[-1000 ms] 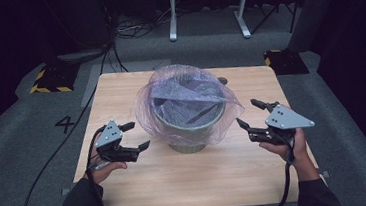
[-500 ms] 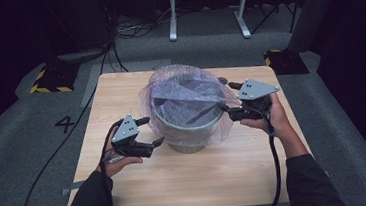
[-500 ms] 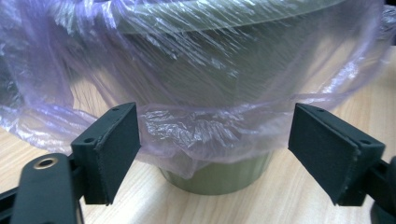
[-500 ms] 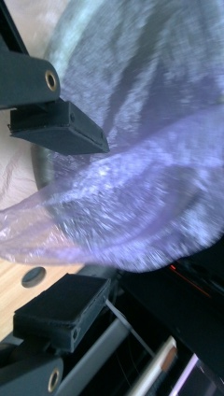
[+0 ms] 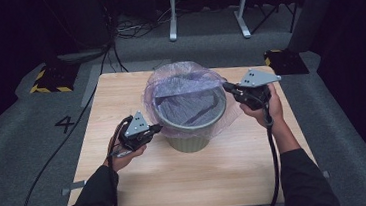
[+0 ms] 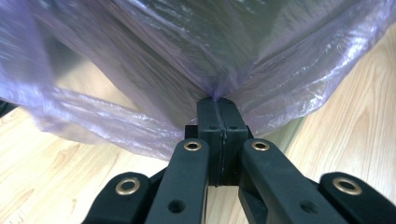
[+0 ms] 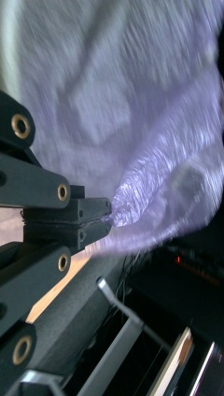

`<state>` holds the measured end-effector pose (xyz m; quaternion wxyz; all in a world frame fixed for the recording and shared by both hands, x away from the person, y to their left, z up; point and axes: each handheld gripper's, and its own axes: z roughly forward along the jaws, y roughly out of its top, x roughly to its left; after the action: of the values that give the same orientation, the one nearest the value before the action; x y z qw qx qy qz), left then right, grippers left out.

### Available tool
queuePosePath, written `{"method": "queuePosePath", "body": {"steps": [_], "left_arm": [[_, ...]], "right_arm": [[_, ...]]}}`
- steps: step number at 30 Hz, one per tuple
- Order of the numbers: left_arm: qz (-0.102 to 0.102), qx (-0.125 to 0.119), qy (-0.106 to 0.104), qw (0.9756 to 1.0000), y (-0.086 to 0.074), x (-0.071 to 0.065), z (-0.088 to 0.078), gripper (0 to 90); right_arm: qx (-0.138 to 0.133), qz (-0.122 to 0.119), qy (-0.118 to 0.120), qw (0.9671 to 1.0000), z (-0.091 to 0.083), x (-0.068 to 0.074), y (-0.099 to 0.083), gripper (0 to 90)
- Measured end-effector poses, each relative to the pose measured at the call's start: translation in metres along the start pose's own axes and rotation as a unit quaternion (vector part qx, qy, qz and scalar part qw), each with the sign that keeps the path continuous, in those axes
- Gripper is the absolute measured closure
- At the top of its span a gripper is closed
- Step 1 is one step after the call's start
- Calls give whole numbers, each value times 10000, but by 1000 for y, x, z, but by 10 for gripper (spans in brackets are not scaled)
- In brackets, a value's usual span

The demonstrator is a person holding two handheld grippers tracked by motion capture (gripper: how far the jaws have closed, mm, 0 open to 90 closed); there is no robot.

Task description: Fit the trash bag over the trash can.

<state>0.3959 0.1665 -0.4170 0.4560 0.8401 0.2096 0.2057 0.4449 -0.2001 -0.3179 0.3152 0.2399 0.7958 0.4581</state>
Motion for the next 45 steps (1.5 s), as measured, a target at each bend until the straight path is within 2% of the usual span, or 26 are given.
{"method": "queuePosePath", "body": {"steps": [3, 6, 10, 12, 16, 18, 21, 22, 24, 27, 31, 36, 40, 43, 45], "left_arm": [[96, 136, -77, 9998, -1, -2, 3, 898], [121, 217, -182, 9995, -4, -2, 6, 898], [246, 394, -333, 9984, -7, -5, 10, 898], [339, 442, -377, 9977, -9, -8, 11, 898], [454, 592, -408, 9964, -14, -12, 13, 898], [437, 500, -484, 9966, -16, -13, 12, 898], [413, 469, -402, 9972, -19, -14, 7, 893], [367, 414, -309, 9980, -20, -14, 5, 851], [208, 338, -232, 9989, -21, -12, 0, 666], [-126, 24, -134, 9998, -23, -7, -15, 439], [-391, -446, -52, 9982, -23, 3, -40, 290], [-527, -753, 104, 9957, -13, 18, -58, 238], [-550, -1107, 323, 9918, 5, 32, -70, 242], [-584, -1152, 498, 9904, 21, 45, -69, 248], [-625, -1139, 484, 9903, 31, 54, -65, 251]], "right_arm": [[-94, 403, -247, 9988, 5, -11, -2, 900], [-65, 830, -483, 9954, 12, -22, -4, 899], [169, 1143, -701, 9908, 24, -32, -9, 897], [361, 1190, -821, 9888, 32, -36, -14, 896], [655, 1409, -780, 9848, 47, -43, -28, 896], [742, 1460, -723, 9838, 53, -41, -34, 896], [862, 1539, -610, 9824, 61, -37, -44, 896], [881, 1551, -568, 9823, 63, -36, -47, 896], [886, 1602, -521, 9817, 64, -35, -53, 896], [900, 1676, -475, 9806, 64, -35, -59, 896], [885, 1730, -446, 9799, 63, -35, -64, 894], [778, 1771, -458, 9800, 59, -36, -65, 883], [659, 1767, -498, 9808, 55, -38, -61, 870], [550, 1716, -469, 9825, 53, -38, -57, 860], [500, 1698, -445, 9832, 51, -38, -55, 858]]}}
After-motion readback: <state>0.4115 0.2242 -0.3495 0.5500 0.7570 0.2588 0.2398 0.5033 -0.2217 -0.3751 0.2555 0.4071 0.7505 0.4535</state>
